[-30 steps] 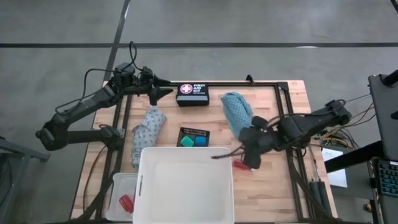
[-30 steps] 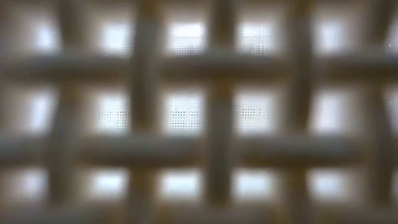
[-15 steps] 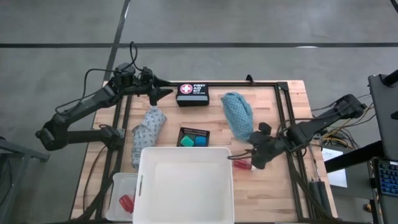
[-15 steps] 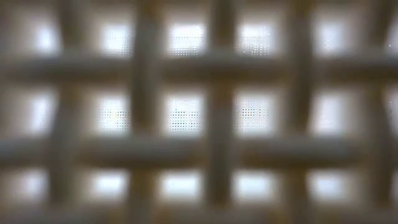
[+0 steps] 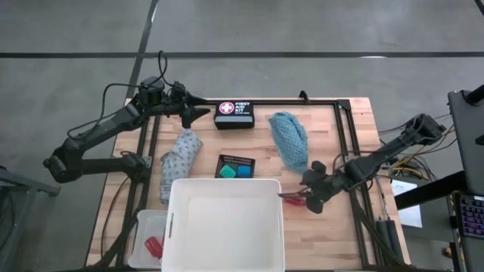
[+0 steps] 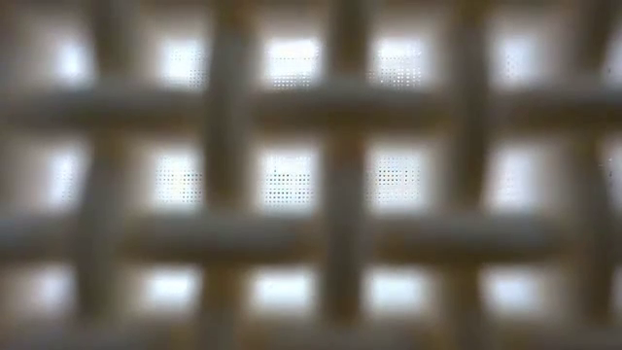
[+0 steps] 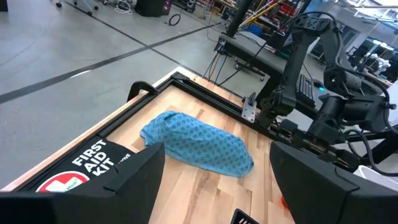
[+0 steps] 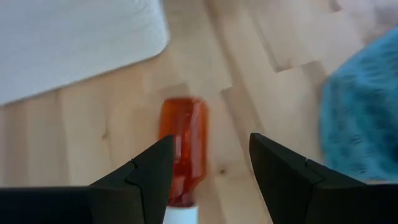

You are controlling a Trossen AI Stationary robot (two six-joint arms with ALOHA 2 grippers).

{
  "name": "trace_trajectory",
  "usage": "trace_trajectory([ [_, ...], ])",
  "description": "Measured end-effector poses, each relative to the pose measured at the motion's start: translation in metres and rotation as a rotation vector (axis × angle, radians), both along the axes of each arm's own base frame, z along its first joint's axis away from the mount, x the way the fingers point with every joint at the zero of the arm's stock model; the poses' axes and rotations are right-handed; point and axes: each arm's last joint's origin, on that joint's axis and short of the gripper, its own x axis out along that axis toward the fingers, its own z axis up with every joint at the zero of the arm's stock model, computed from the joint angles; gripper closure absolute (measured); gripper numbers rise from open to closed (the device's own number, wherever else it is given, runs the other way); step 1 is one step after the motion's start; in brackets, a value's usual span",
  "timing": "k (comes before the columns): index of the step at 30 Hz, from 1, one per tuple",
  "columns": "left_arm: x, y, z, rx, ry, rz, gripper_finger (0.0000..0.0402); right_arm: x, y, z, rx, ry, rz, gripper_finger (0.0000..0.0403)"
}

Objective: Pick & Place Medicine items
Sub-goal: Put the red medicine bottle into the white bin

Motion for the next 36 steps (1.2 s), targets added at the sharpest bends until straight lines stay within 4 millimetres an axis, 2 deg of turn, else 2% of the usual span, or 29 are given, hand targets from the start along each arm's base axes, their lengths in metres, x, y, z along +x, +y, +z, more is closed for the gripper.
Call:
trace_trajectory([
  [4, 0.0, 0.0, 0.0, -0.001, 0.001, 0.0, 0.0106, -0.005, 0.009, 0.0, 0.0, 0.002, 0.053, 0.0187],
  [8, 0.0, 0.0, 0.0, 0.0, 0.001, 0.0, 0.0106, -0.01, 0.019, -0.004, -0.004, 0.019, 0.099, 0.0153],
  [13, 0.0, 0.0, 0.0, -0.001, 0.001, 0.0, 0.0106, -0.014, 0.026, -0.016, 0.04, 0.069, 0.024, 0.0103],
  [17, 0.0, 0.0, 0.0, -0.001, 0.001, 0.0, 0.0106, -0.012, 0.028, -0.026, 0.051, 0.108, -0.039, 0.0083],
  [21, 0.0, 0.0, 0.0, -0.001, 0.001, 0.0, 0.0106, -0.009, 0.03, -0.035, 0.027, 0.142, -0.043, 0.0087],
  [36, 0.0, 0.0, 0.0, -0.001, 0.001, -0.001, 0.0106, 0.001, 0.039, -0.055, 0.018, 0.184, -0.012, 0.0143],
])
